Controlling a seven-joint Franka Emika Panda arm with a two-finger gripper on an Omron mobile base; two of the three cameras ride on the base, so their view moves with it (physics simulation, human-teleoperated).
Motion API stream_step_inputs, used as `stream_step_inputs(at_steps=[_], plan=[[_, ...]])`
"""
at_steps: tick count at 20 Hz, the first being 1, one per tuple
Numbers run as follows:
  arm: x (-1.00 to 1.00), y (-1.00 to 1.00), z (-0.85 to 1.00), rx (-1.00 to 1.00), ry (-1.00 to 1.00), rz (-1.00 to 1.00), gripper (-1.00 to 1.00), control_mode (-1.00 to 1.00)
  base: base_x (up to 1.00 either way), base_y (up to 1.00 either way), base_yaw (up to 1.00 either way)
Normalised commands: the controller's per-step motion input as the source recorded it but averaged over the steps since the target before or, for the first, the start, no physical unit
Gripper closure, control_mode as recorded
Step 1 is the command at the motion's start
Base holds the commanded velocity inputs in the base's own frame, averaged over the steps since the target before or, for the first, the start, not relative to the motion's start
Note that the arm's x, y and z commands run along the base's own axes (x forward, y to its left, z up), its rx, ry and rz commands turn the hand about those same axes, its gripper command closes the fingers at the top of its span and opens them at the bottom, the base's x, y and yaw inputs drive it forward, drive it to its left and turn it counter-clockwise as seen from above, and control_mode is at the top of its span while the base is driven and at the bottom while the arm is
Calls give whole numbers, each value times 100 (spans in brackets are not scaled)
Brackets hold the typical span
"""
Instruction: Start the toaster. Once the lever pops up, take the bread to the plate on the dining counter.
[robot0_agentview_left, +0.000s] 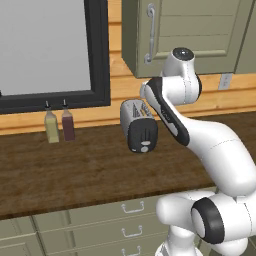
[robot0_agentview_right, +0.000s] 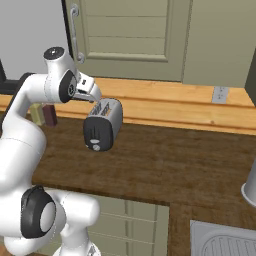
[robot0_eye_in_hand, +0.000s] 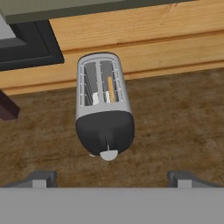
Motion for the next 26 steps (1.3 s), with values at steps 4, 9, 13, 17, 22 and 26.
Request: stream_step_inputs(at_steps=[4,9,13,17,22,26], plan=[[0,0,0,0,0,0,-100,-100,0,0,0],[0,0,0,0,0,0,-100,-100,0,0,0],[0,0,0,0,0,0,-100,-100,0,0,0],[0,0,0,0,0,0,-100,-100,0,0,0],[0,0,0,0,0,0,-100,-100,0,0,0],[0,0,0,0,0,0,-100,-100,0,0,0]])
